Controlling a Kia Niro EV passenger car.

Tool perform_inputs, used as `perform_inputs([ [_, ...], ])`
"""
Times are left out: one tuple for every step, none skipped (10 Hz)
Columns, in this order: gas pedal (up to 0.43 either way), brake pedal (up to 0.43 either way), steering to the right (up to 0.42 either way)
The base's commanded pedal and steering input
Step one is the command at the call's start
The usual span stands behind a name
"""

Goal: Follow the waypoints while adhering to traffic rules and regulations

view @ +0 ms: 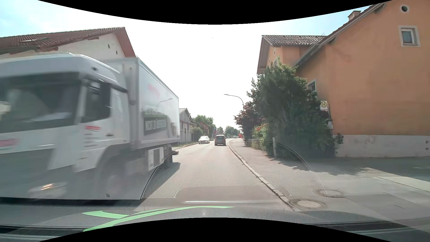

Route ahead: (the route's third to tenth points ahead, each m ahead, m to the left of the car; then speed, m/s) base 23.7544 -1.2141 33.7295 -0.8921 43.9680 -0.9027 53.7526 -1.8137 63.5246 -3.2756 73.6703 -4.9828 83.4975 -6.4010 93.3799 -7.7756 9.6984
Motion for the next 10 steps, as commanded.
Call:
perform_inputs([
  [0.220, 0.000, 0.000],
  [0.220, 0.000, 0.000],
  [0.220, 0.000, 0.000],
  [0.220, 0.000, 0.003],
  [0.220, 0.000, 0.006],
  [0.220, 0.000, 0.007],
  [0.220, 0.000, 0.008],
  [0.220, 0.000, 0.010],
  [0.220, 0.000, 0.011],
  [0.220, 0.000, 0.012],
])
